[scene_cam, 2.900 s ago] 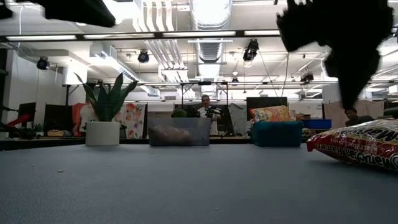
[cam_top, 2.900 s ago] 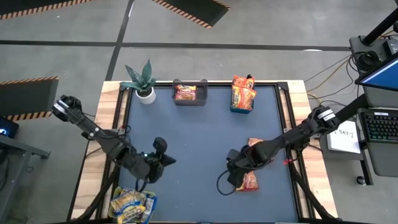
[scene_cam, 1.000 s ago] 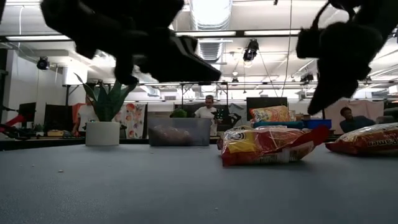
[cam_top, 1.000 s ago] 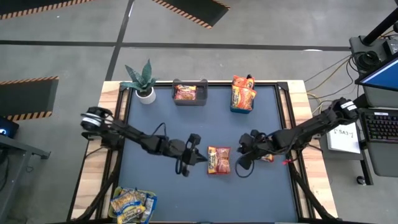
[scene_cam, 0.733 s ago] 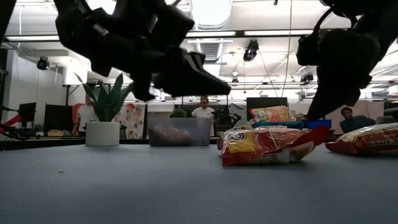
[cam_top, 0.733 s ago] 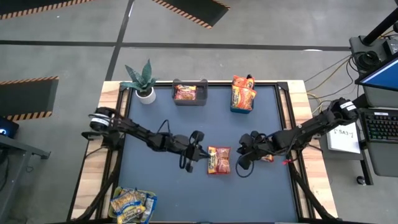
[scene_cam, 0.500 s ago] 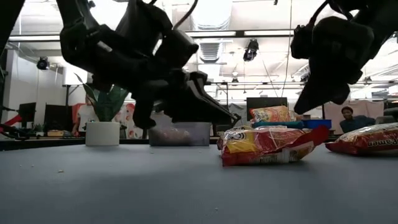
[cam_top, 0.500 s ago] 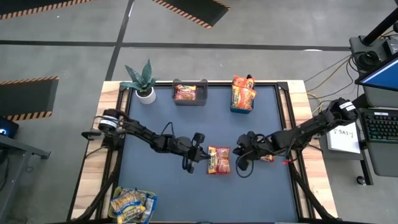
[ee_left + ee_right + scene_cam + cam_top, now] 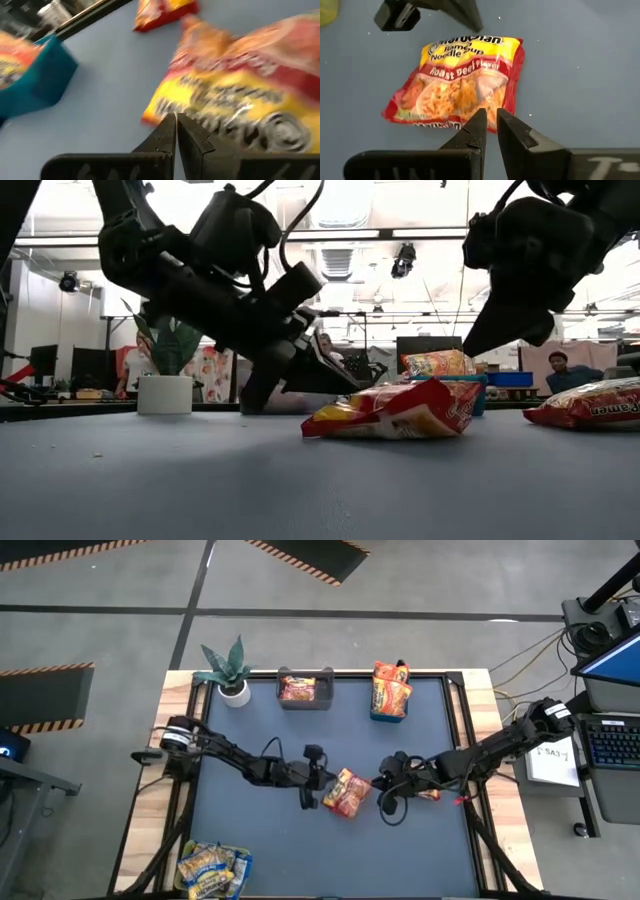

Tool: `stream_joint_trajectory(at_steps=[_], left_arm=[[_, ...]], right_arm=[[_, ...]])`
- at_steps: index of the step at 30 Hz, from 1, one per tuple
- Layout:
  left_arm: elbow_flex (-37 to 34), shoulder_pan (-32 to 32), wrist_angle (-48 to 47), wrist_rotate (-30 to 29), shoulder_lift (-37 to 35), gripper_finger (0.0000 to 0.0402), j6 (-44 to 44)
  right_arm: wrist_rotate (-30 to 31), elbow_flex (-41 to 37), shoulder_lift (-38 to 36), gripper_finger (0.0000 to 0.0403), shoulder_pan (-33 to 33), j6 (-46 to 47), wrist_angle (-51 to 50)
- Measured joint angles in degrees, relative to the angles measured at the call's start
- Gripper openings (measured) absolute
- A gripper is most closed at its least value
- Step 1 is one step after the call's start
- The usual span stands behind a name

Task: Sort Maruchan noodles
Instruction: Put the left red noodle pack into the black bin

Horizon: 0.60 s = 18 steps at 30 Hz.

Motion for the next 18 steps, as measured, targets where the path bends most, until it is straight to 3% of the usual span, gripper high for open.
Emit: stream_joint_trajectory(at_steps=[9,15,18], left_arm=[[-8.0,0.0,-8.8,-0.5,-12.5,0.0000,0.7],[-16.1,-0.2,-8.4,13.2,-25.0,0.0000,-2.3],[-18.1,-0.4,-6.4,14.1,-27.6,0.0000,-7.1]], right_arm=[[0.9,0.0,0.0,0.0034,-1.0,8.3,1.8],[0.8,0.3,0.5,0.0042,-4.4,11.2,2.4],[0.6,0.3,0.7,0.0058,-5.9,11.3,2.8]])
